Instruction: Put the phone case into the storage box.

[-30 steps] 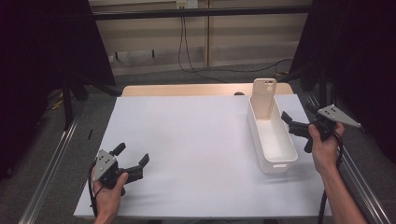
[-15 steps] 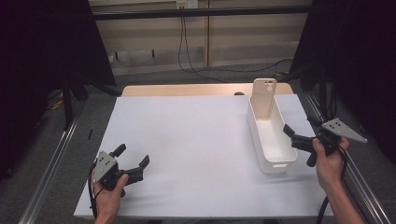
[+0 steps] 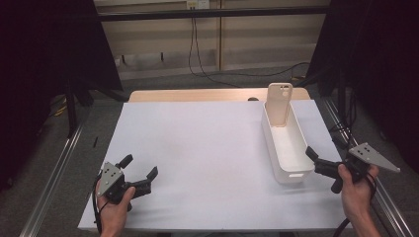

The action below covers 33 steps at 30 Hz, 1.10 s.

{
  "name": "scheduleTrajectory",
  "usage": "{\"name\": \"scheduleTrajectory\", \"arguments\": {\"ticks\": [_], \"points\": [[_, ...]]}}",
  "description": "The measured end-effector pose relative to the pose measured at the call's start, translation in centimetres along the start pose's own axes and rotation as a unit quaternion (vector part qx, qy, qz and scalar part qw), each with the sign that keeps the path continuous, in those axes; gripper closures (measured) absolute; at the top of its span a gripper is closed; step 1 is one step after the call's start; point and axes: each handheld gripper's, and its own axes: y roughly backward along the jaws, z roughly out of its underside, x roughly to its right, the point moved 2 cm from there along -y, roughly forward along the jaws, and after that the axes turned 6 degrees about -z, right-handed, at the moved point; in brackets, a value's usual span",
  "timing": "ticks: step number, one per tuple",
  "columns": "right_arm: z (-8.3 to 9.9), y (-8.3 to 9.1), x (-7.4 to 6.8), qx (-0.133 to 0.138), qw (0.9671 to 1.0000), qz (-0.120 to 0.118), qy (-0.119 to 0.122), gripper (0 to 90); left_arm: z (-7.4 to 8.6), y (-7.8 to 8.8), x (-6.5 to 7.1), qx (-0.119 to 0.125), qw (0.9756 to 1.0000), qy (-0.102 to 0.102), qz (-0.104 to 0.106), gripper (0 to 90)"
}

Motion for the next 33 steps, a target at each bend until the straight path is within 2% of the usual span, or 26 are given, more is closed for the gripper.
{"name": "scheduleTrajectory", "arguments": {"ticks": [10,15,21,26,28,33], "points": [[1.7,1.8,-1.2,0.0,0.9999,0.015,-0.003,0.0,-0.1,0.4,0.1,0.003,1.0,0.001,-0.002,3.1],[2.7,2.6,-1.8,-0.013,0.9997,0.019,-0.005,0.0,0.0,0.4,0.1,0.0,1.0,0.002,-0.003,3.0],[3.6,4.0,-2.1,-0.017,0.9996,0.023,-0.001,0.5,0.0,0.5,-0.1,0.0,1.0,-0.004,-0.008,3.0],[4.5,4.7,-1.9,-0.018,0.9994,0.029,0.0,0.2,0.1,0.4,-0.1,-0.002,0.9999,0.0,-0.01,3.0],[4.9,4.9,-2.0,-0.023,0.9994,0.027,-0.001,0.2,0.1,0.4,-0.2,-0.001,1.0,0.002,-0.009,3.0],[4.9,4.9,-2.2,-0.013,0.9997,0.019,0.008,0.5,0.0,0.3,-0.4,0.0,0.9999,0.004,-0.012,3.0]]}}
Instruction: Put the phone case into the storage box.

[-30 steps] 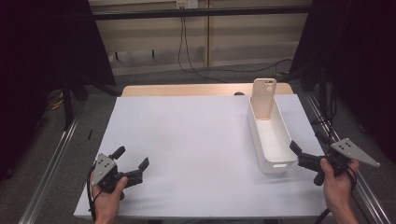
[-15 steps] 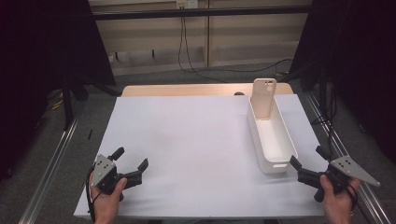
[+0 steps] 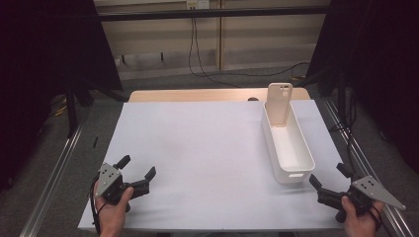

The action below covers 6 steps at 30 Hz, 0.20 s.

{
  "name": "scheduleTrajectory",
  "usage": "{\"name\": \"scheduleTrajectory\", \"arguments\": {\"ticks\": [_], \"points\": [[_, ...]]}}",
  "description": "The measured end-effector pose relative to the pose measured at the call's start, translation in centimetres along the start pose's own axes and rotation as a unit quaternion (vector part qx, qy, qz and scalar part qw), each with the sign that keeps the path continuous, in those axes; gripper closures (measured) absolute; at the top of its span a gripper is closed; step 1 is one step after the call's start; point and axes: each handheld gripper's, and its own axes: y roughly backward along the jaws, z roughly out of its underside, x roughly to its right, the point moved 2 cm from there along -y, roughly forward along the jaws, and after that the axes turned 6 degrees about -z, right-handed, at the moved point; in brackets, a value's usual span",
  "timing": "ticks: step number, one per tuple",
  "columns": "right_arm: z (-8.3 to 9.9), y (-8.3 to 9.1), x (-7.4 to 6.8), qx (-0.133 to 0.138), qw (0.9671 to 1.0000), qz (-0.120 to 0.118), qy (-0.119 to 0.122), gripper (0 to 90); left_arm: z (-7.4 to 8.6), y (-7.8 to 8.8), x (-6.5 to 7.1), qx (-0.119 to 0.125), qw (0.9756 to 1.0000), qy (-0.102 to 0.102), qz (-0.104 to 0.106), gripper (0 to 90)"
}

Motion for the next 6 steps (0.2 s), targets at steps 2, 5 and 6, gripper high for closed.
{"name": "scheduleTrajectory", "arguments": {"ticks": [2,5,6], "points": [[-0.07,-0.02,-0.13,0.003,1.0,-0.002,0.003,0.5,0.06,-0.01,-0.06,-0.002,1.0,0.0,-0.002,3.0],[-0.28,0.04,-0.13,0.011,0.9999,0.001,0.003,0.4,0.1,0.0,0.02,-0.004,1.0,0.003,-0.002,3.0],[-0.27,0.08,-0.05,0.011,0.9999,0.001,0.0,0.3,0.08,-0.01,0.02,-0.004,1.0,0.001,-0.001,3.0]]}}
